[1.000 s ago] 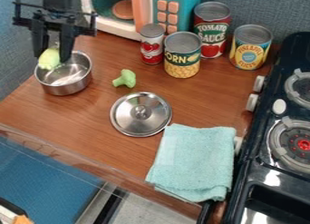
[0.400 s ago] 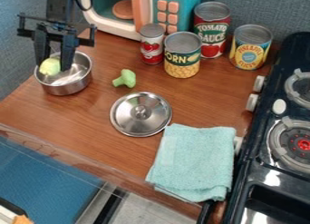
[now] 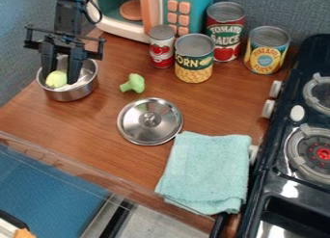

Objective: Put corn in the silver pot and return it on the table

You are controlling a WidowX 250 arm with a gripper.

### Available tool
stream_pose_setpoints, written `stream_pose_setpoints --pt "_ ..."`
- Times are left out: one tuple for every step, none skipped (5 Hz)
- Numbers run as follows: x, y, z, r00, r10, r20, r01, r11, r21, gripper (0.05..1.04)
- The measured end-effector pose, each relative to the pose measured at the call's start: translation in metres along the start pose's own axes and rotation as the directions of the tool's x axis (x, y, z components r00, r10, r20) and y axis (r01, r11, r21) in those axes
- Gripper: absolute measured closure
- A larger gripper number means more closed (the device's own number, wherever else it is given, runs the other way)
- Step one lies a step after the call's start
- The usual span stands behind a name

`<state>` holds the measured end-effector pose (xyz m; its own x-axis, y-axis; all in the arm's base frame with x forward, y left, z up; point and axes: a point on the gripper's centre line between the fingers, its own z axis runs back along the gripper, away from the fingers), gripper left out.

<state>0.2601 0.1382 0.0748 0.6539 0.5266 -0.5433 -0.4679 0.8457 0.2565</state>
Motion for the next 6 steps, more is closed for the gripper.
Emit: stream_pose_setpoints --pt "0.006 -0.003 -0.004 1.0 -0.007 -0.01 0.007 1.0 0.002 0.7" --pt "0.01 -0.01 -0.006 0.999 -0.033 -0.012 0.033 0.999 0.01 0.7" --pt "0.011 -0.016 0.0 0.999 -0.043 0.011 0.042 0.999 0.019 0.7" --pt "0.017 -0.019 0.0 0.999 -0.045 0.012 0.045 0.999 0.016 0.7" --pt "0.022 -0.023 0.005 0.999 -0.049 0.022 0.049 0.999 0.009 0.7" --pt "0.024 -0.026 0.011 0.998 -0.053 0.033 0.052 0.999 0.006 0.7"
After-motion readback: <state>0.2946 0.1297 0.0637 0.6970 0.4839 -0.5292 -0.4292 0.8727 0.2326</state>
